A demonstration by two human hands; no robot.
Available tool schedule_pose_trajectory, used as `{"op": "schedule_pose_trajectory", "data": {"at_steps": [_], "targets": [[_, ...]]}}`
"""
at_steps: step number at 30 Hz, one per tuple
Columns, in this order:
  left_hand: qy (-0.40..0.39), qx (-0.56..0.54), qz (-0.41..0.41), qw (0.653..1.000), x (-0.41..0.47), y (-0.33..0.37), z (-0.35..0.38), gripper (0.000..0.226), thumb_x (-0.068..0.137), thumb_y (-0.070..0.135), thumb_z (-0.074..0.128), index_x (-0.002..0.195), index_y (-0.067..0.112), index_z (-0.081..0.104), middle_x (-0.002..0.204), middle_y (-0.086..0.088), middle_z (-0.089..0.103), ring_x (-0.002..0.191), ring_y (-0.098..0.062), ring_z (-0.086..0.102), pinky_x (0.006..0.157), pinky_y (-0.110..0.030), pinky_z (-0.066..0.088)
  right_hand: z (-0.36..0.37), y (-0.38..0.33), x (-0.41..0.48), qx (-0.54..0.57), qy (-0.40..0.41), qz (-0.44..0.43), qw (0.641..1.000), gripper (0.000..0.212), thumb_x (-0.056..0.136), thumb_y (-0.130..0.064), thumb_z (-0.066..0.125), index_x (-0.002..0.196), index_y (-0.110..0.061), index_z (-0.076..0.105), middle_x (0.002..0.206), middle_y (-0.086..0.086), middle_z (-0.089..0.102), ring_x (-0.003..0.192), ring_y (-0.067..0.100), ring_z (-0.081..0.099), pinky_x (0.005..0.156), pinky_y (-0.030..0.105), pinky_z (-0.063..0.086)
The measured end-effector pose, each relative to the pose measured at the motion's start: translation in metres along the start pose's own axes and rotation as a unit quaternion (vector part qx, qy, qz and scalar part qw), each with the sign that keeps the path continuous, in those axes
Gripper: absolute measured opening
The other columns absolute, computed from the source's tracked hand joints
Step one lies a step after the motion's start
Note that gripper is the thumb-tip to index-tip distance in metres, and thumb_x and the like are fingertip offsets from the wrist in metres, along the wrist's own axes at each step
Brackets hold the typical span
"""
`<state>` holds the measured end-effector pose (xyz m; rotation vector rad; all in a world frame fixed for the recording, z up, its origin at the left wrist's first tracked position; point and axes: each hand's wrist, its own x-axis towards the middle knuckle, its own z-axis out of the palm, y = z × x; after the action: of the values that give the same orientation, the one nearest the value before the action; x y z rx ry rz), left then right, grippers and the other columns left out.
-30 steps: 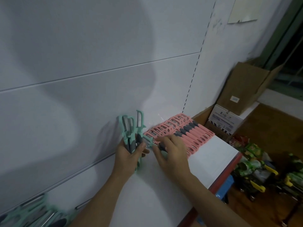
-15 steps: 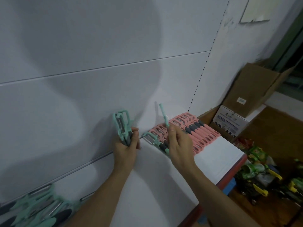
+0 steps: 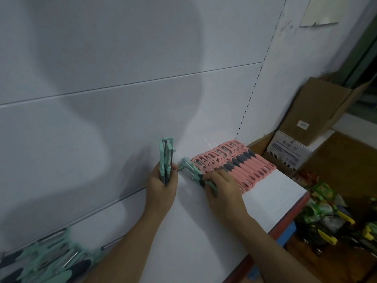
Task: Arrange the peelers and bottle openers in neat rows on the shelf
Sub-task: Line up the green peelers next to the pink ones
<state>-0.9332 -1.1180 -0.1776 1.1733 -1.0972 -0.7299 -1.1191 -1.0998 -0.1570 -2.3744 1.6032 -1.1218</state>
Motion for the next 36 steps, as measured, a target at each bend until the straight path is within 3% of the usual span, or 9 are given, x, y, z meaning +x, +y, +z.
{"op": "schedule_pose_trajectory", "data": {"at_steps": [2,7,12,16,19,24,28,31,36], "targets": [[0.005,-0.007,-0.003,1.0,0.0,-0.002,0.0,0.004,0.087,0.024,0.063,0.086,0.021,0.066,0.063,0.006,0.052,0.059,-0.01,0.048,0.059,-0.023,0.043,0.002,-0.003,-0.004,0.01,-0.013,0.011,1.0,0.017,0.09,-0.005,0.072,0.105,-0.013,0.073,0.107,0.002,0.07,0.095,0.018,0.062,0.088,0.023,0.052],[0.008,-0.011,0.0,1.0,0.001,-0.002,0.001,0.008,0.087,0.024,0.064,0.086,0.016,0.067,0.065,0.005,0.057,0.062,-0.007,0.053,0.06,-0.019,0.046,0.003,-0.004,-0.003,0.008,0.005,-0.034,0.999,0.017,0.084,-0.003,0.078,0.099,-0.011,0.074,0.101,0.003,0.07,0.089,0.016,0.063,0.084,0.016,0.046],[0.003,-0.007,0.012,1.0,0.002,-0.001,0.0,0.011,0.09,0.026,0.064,0.085,0.034,0.069,0.064,0.006,0.058,0.062,-0.008,0.053,0.061,-0.021,0.047,0.007,-0.001,-0.008,-0.003,-0.043,0.009,0.999,0.023,0.082,-0.007,0.079,0.103,-0.016,0.076,0.105,0.001,0.068,0.094,0.018,0.062,0.082,0.017,0.045],[0.003,-0.015,0.012,1.0,0.002,-0.002,0.0,0.015,0.088,0.023,0.064,0.088,0.036,0.07,0.068,0.008,0.06,0.064,-0.006,0.055,0.063,-0.016,0.047,0.01,0.0,-0.007,-0.049,-0.039,0.029,0.998,0.02,0.085,-0.017,0.077,0.105,-0.021,0.076,0.103,-0.004,0.071,0.093,0.018,0.059,0.081,0.03,0.052],[-0.009,-0.017,0.018,1.0,0.003,-0.003,0.0,0.01,0.088,0.024,0.064,0.088,0.032,0.07,0.072,0.01,0.065,0.069,-0.006,0.06,0.068,-0.016,0.05,0.01,0.002,-0.006,-0.03,-0.036,0.046,0.998,0.018,0.087,-0.024,0.077,0.105,-0.022,0.077,0.104,-0.005,0.07,0.095,0.016,0.056,0.083,0.03,0.051],[-0.025,-0.033,-0.006,0.999,0.001,-0.004,0.001,0.007,0.086,0.02,0.064,0.089,0.023,0.069,0.065,0.008,0.059,0.063,-0.009,0.054,0.063,-0.02,0.047,0.013,0.004,-0.008,-0.027,-0.036,0.046,0.998,0.017,0.088,-0.025,0.077,0.105,-0.022,0.078,0.104,-0.007,0.072,0.094,0.014,0.059,0.084,0.025,0.049],[-0.032,-0.062,-0.013,0.998,0.001,0.002,0.001,0.019,0.088,0.014,0.06,0.101,0.008,0.049,0.066,-0.014,0.047,0.057,-0.018,0.045,0.055,-0.029,0.042,0.014,0.008,-0.007,-0.025,-0.034,0.052,0.998,0.016,0.087,-0.026,0.078,0.103,-0.024,0.077,0.103,-0.008,0.071,0.093,0.011,0.058,0.084,0.025,0.051],[-0.032,-0.079,-0.002,0.996,0.0,0.006,0.0,0.022,0.095,0.002,0.057,0.106,0.016,0.044,0.064,-0.012,0.049,0.053,-0.02,0.045,0.053,-0.03,0.044,0.017,0.009,-0.009,-0.028,-0.034,0.055,0.997,0.017,0.084,-0.024,0.08,0.101,-0.024,0.076,0.102,-0.008,0.071,0.092,0.011,0.057,0.084,0.026,0.052],[-0.018,-0.086,-0.012,0.996,-0.001,0.006,-0.001,0.028,0.092,0.019,0.062,0.102,0.046,0.057,0.082,-0.007,0.061,0.065,-0.015,0.059,0.062,-0.026,0.053,0.019,0.013,-0.008,-0.008,-0.033,0.076,0.996,0.016,0.081,-0.023,0.08,0.096,-0.026,0.075,0.098,-0.011,0.068,0.088,0.006,0.05,0.08,0.026,0.053]]}}
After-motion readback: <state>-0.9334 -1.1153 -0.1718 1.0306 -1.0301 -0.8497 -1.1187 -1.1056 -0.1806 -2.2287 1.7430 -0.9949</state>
